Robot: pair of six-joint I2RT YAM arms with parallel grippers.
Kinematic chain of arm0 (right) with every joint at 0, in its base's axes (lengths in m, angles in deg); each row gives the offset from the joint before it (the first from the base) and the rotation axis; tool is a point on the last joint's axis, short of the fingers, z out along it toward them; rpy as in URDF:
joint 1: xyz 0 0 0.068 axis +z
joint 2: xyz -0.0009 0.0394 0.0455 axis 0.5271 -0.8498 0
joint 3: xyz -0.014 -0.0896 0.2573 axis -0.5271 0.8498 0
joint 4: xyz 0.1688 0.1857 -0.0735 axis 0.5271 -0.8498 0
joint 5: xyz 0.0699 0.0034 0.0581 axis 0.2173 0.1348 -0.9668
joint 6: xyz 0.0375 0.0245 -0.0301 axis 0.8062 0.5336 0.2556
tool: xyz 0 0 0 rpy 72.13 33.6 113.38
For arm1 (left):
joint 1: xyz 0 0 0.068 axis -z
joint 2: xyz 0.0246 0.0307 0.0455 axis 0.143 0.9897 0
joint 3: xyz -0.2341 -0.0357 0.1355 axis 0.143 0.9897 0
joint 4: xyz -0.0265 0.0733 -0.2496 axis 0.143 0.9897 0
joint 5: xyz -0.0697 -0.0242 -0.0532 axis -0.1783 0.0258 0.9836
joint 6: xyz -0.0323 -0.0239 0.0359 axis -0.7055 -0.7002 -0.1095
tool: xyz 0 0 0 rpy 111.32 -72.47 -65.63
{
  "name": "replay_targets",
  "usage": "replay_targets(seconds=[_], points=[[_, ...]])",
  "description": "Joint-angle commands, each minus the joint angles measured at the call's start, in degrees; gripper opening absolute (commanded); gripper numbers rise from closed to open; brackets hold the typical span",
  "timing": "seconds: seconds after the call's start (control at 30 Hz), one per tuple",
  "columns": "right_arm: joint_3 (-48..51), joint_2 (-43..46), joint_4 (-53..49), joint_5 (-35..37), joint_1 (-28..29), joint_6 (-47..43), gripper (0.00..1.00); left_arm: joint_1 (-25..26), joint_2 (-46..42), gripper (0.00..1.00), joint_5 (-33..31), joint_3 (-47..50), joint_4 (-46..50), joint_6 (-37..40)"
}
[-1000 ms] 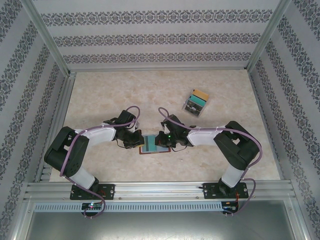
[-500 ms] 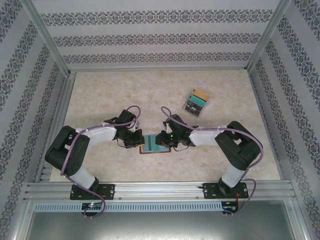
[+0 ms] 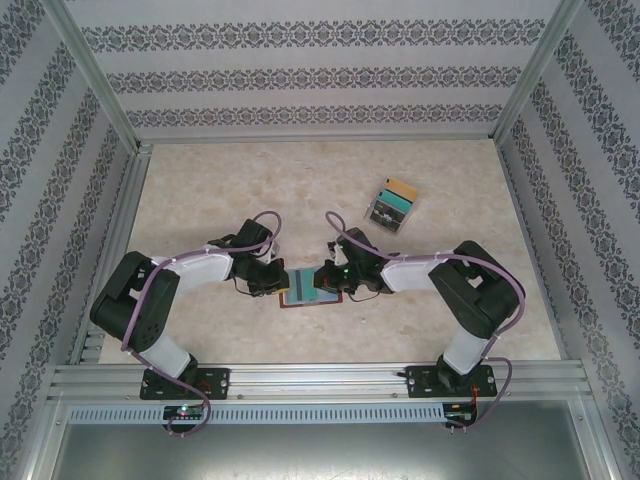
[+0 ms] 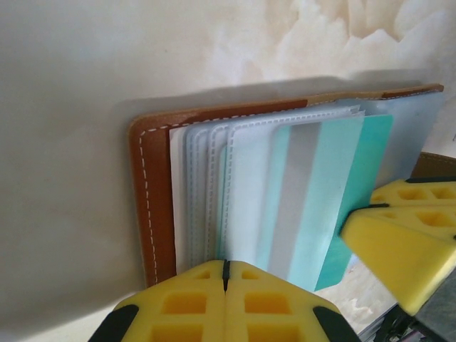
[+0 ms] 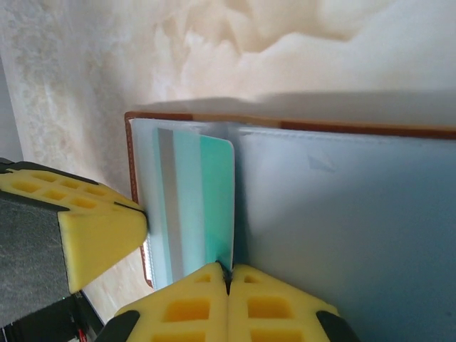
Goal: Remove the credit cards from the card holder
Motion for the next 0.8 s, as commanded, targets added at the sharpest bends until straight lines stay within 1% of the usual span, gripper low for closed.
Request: replay_targets(seconds=[0.0, 0.3, 0.43, 0.57, 0.67, 0.7, 0.77], points=[[3.0, 2.3, -3.9, 1.1, -2.7, -3.3, 0.0, -0.3, 1.7, 0.0, -4.1, 0.4, 5.6, 1.9], [7.3, 9.3, -6.7, -3.2, -9.0, -9.3, 0.0, -0.2, 1.4, 0.0, -3.7, -0.3, 5.9, 2.6], [6.8, 15.5, -10.9, -3.8, -11.0, -11.6, 0.0, -0.2, 0.7, 0.0, -3.3, -1.1, 6.3, 3.1], [2.3, 23.0, -20.3, -2.8, -12.4, -16.8, 0.0, -0.3, -0.1, 0.0, -3.2, -2.5, 7.3, 3.8], [-3.4, 27.0, -30.4, 0.6, -13.5, -23.0, 0.0, -0.3, -0.9, 0.0, -3.1, -4.1, 8.0, 4.4], [-5.6, 27.7, -34.0, 2.3, -13.8, -25.4, 0.0, -0.4, -1.2, 0.01, -3.0, -4.6, 8.3, 4.5], [-11.0, 28.4, -41.5, 6.4, -14.3, -31.3, 0.0, -0.5, -2.0, 0.07, -3.0, -6.0, 8.9, 4.9]])
